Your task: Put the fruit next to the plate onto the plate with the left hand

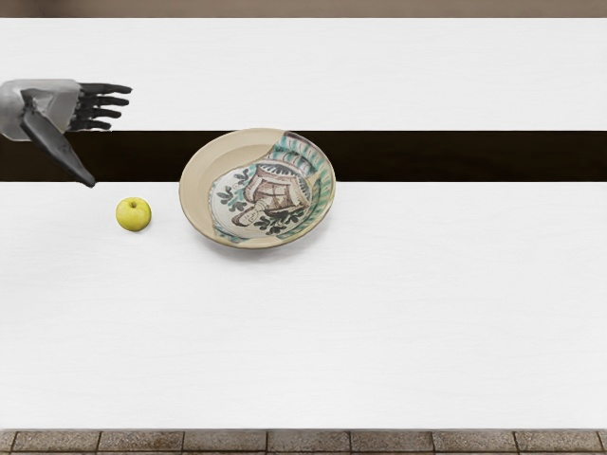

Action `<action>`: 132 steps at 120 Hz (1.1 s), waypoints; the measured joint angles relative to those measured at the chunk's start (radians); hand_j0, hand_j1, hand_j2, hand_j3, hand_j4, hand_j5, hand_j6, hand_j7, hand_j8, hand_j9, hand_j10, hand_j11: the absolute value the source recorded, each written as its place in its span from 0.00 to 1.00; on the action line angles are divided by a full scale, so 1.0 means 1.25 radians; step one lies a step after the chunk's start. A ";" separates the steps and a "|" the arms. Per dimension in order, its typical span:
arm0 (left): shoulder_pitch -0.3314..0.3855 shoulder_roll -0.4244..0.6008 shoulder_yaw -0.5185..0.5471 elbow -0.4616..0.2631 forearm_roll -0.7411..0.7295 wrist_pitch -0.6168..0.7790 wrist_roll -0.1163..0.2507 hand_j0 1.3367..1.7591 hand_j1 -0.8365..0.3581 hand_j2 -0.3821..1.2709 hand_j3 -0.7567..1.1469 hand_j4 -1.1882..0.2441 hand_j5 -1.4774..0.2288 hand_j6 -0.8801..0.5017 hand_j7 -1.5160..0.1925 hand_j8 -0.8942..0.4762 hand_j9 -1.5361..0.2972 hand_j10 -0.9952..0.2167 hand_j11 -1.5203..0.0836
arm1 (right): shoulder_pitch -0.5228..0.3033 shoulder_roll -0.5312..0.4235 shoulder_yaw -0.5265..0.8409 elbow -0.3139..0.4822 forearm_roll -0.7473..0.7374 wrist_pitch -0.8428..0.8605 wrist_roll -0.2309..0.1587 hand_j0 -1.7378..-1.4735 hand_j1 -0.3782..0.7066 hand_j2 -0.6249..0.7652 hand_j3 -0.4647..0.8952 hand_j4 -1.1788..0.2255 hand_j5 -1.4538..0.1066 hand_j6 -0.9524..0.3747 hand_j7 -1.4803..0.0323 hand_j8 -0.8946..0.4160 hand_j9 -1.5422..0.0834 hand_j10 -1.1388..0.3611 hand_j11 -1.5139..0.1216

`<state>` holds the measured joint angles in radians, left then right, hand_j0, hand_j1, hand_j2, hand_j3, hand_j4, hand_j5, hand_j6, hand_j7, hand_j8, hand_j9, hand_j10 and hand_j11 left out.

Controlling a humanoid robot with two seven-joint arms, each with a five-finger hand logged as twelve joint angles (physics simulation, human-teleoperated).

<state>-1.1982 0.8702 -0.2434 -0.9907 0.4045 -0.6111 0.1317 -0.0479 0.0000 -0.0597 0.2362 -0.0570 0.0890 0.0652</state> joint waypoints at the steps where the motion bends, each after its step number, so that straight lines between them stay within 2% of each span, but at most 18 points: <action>1: 0.000 0.000 0.000 0.000 0.000 0.000 0.001 0.76 0.99 0.23 0.40 0.83 0.87 0.63 0.89 0.65 0.84 0.82 0.95 | 0.000 0.000 0.000 0.000 0.000 0.000 0.000 0.30 0.04 0.45 0.34 0.83 0.92 0.71 0.97 0.67 0.94 0.75 0.91; 12: -0.003 0.000 -0.001 -0.001 -0.001 0.000 0.023 0.76 0.99 0.23 0.40 0.83 0.87 0.63 0.89 0.65 0.84 0.82 0.95 | 0.002 0.000 0.000 0.000 0.000 0.000 0.000 0.30 0.04 0.45 0.34 0.83 0.92 0.71 0.97 0.67 0.94 0.75 0.91; 22: -0.037 -0.002 -0.005 -0.005 -0.001 0.000 0.070 0.76 0.99 0.23 0.40 0.83 0.87 0.63 0.89 0.65 0.84 0.82 0.95 | 0.004 0.000 0.000 0.000 -0.001 0.000 0.000 0.30 0.04 0.45 0.34 0.83 0.92 0.71 0.97 0.67 0.94 0.75 0.91; 26: -0.049 -0.021 -0.007 -0.006 -0.002 0.000 0.109 0.76 0.99 0.23 0.40 0.83 0.87 0.63 0.89 0.65 0.84 0.82 0.95 | 0.004 0.000 0.001 0.000 -0.001 0.000 0.000 0.30 0.04 0.45 0.34 0.83 0.92 0.71 0.97 0.67 0.94 0.75 0.91; 33: -0.058 -0.056 -0.011 -0.008 -0.002 0.000 0.213 0.76 0.99 0.23 0.40 0.83 0.87 0.63 0.89 0.65 0.84 0.82 0.95 | 0.005 0.000 0.001 0.000 -0.001 0.000 0.000 0.30 0.04 0.45 0.34 0.83 0.92 0.71 0.97 0.67 0.94 0.75 0.91; 38: -0.088 -0.048 -0.013 -0.014 0.004 0.000 0.269 0.76 0.99 0.23 0.40 0.83 0.87 0.63 0.89 0.65 0.84 0.82 0.95 | 0.005 0.000 0.001 0.000 -0.001 0.000 0.000 0.30 0.04 0.45 0.34 0.83 0.92 0.71 0.97 0.67 0.94 0.75 0.91; 44: -0.123 -0.007 -0.014 -0.050 0.027 0.000 0.313 0.76 0.99 0.23 0.40 0.83 0.87 0.63 0.89 0.65 0.84 0.82 0.95 | 0.005 0.000 0.001 0.000 -0.001 0.000 0.000 0.30 0.04 0.45 0.34 0.83 0.92 0.71 0.97 0.67 0.94 0.75 0.91; 52: -0.147 0.053 -0.017 -0.127 0.052 0.000 0.346 0.76 0.99 0.23 0.40 0.83 0.87 0.63 0.89 0.65 0.84 0.82 0.95 | 0.005 0.000 0.001 0.000 -0.001 0.000 0.000 0.30 0.04 0.45 0.34 0.83 0.92 0.71 0.97 0.67 0.94 0.75 0.91; 67: -0.146 0.044 -0.018 -0.226 0.115 0.000 0.372 0.76 0.99 0.23 0.40 0.83 0.86 0.63 0.89 0.65 0.84 0.82 0.95 | 0.005 0.000 0.002 0.000 -0.001 0.000 0.000 0.30 0.04 0.45 0.34 0.83 0.92 0.71 0.97 0.67 0.94 0.75 0.91; 83: -0.116 -0.036 -0.012 -0.293 0.253 0.000 0.380 0.76 0.99 0.23 0.40 0.83 0.86 0.63 0.89 0.65 0.84 0.82 0.95 | 0.005 0.000 0.002 0.000 -0.001 0.000 0.000 0.30 0.04 0.45 0.34 0.83 0.92 0.71 0.97 0.67 0.94 0.75 0.91; 92: -0.081 -0.059 -0.006 -0.307 0.334 0.001 0.382 0.76 0.99 0.23 0.40 0.83 0.86 0.63 0.89 0.65 0.84 0.82 0.95 | 0.005 0.000 0.003 0.000 -0.001 0.000 0.000 0.30 0.04 0.45 0.34 0.83 0.92 0.71 0.97 0.67 0.94 0.75 0.91; 107: -0.076 -0.076 0.005 -0.316 0.454 0.024 0.383 0.76 0.99 0.23 0.40 0.82 0.86 0.63 0.88 0.65 0.84 0.82 0.94 | 0.005 0.000 0.003 0.000 -0.001 0.000 0.000 0.30 0.04 0.45 0.34 0.83 0.92 0.71 0.97 0.67 0.94 0.75 0.91; 132: -0.069 -0.110 0.026 -0.315 0.516 0.081 0.383 0.76 0.99 0.23 0.40 0.82 0.86 0.63 0.88 0.65 0.83 0.81 0.94 | 0.005 0.000 0.003 0.000 -0.001 0.000 0.000 0.30 0.04 0.45 0.34 0.83 0.92 0.71 0.97 0.67 0.94 0.75 0.91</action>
<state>-1.2841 0.7326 -0.2106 -1.3843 1.0494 -0.5101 0.6108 -0.0414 0.0000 -0.0566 0.2362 -0.0582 0.0890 0.0654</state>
